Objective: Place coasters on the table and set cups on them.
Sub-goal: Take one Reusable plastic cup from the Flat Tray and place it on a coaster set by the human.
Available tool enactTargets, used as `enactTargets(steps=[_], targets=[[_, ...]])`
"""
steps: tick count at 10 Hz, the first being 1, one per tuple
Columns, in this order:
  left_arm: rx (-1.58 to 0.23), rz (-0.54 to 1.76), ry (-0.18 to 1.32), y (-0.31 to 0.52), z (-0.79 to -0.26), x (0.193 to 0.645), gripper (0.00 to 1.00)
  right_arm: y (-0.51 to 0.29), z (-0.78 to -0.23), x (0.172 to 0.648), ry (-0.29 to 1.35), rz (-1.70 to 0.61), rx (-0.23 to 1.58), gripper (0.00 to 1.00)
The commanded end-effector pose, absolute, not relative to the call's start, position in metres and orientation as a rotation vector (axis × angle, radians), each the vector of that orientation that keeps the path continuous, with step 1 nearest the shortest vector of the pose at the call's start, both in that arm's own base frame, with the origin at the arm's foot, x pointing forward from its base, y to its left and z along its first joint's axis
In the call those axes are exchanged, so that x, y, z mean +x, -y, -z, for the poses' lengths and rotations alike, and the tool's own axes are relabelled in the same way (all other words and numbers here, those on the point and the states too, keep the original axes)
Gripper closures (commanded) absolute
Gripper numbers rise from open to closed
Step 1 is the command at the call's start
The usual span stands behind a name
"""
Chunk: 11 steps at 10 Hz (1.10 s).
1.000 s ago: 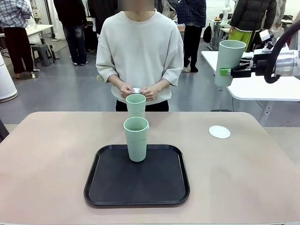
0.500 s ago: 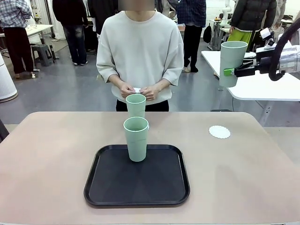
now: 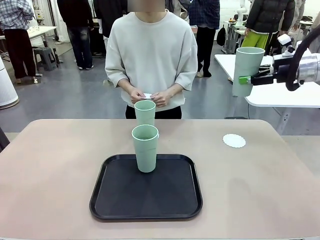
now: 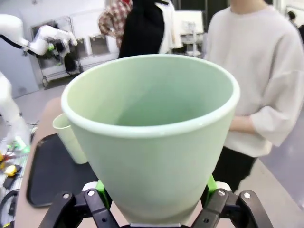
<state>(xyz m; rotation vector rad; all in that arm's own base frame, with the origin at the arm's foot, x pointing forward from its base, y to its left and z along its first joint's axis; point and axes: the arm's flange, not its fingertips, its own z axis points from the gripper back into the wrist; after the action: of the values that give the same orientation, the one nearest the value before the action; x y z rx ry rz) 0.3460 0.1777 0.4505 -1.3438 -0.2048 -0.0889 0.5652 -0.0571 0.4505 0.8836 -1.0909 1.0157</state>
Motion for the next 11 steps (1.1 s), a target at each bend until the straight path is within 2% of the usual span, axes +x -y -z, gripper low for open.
enactTargets(steps=[1,7,11], targets=[[-1.356,0.094,0.215,-0.178,-0.454,0.348,0.0,0.08,-0.41,0.562,1.052,-1.01,0.954,0.17],[-1.356,0.094,0.215,-0.178,-0.454,0.348,0.0,0.101,-0.328,0.559,1.092,-0.968,0.858,0.17],[-1.356,0.094,0.215,-0.178,-0.454,0.348,0.0,0.091,-0.305,0.548,1.078,-1.016,0.887,0.17]])
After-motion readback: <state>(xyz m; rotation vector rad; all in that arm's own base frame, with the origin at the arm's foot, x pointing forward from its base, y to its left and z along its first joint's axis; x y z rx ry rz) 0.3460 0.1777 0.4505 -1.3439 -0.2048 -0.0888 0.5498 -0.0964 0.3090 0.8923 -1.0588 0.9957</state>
